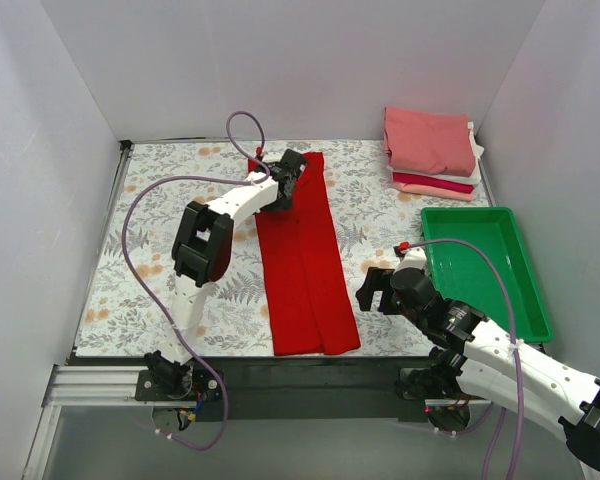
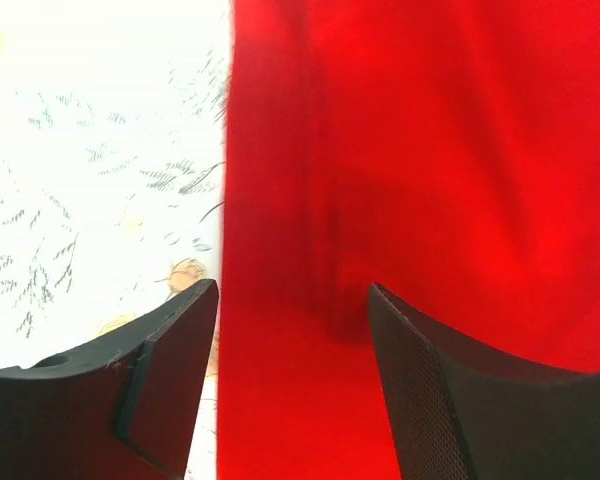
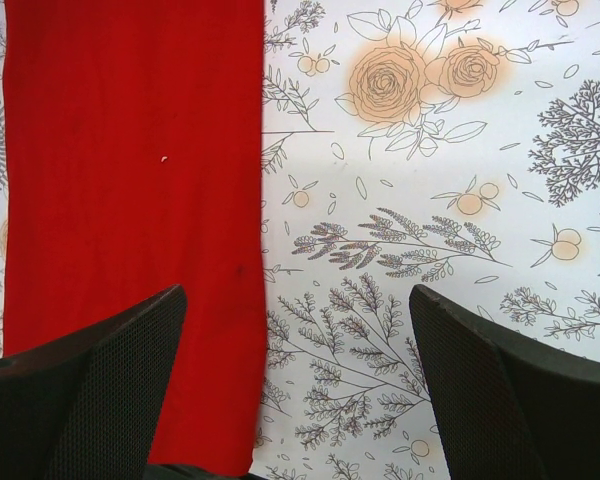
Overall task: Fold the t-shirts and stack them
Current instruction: Fold the tshirt
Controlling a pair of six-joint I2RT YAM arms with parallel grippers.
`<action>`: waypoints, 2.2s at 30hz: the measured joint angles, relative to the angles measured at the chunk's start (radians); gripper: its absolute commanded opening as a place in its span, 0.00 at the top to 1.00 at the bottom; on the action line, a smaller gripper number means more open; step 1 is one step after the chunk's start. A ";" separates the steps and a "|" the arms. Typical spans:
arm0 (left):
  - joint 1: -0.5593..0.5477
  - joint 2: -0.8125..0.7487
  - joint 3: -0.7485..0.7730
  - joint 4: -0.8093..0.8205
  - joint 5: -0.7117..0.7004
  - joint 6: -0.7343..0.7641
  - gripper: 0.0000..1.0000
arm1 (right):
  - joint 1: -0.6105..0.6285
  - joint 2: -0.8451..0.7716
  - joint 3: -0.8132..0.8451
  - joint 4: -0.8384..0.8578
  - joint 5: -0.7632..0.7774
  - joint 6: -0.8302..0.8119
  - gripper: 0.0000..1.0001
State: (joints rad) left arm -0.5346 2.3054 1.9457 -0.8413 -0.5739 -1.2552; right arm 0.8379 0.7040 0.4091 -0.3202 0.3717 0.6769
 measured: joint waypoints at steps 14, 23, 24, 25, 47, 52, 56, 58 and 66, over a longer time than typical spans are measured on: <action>-0.009 -0.647 -0.653 0.152 0.303 -0.185 0.05 | -0.003 0.010 0.000 0.000 -0.067 -0.071 0.02; -0.249 -1.126 -1.151 0.206 0.470 -0.416 0.04 | -0.008 0.043 0.000 0.000 -0.248 -0.152 0.02; -0.278 -1.146 -1.191 0.201 0.493 -0.439 0.04 | -0.008 0.043 0.000 0.000 -0.274 -0.156 0.02; -0.302 -1.159 -1.228 0.194 0.514 -0.461 0.07 | -0.008 0.043 0.000 -0.001 -0.301 -0.158 0.02; -0.437 -1.173 -1.469 0.304 0.732 -0.593 0.53 | -0.008 0.034 -0.127 -0.003 -0.559 -0.078 0.29; -0.442 -1.125 -1.469 0.312 0.747 -0.588 0.69 | -0.008 0.069 -0.140 0.041 -0.567 -0.056 0.50; -0.443 -1.114 -1.469 0.312 0.750 -0.585 0.73 | -0.011 0.106 -0.151 0.087 -0.584 -0.035 0.53; -0.443 -1.114 -1.469 0.312 0.750 -0.585 0.72 | -0.011 0.111 -0.156 0.102 -0.588 -0.026 0.54; -0.443 -1.086 -1.456 0.314 0.756 -0.571 0.81 | -0.012 0.116 -0.165 0.113 -0.591 -0.026 0.67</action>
State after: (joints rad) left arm -0.9779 1.2198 0.4900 -0.5274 0.1818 -1.8259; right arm 0.8257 0.8204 0.2443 -0.2070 -0.2192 0.6510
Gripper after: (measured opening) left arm 0.254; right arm 0.340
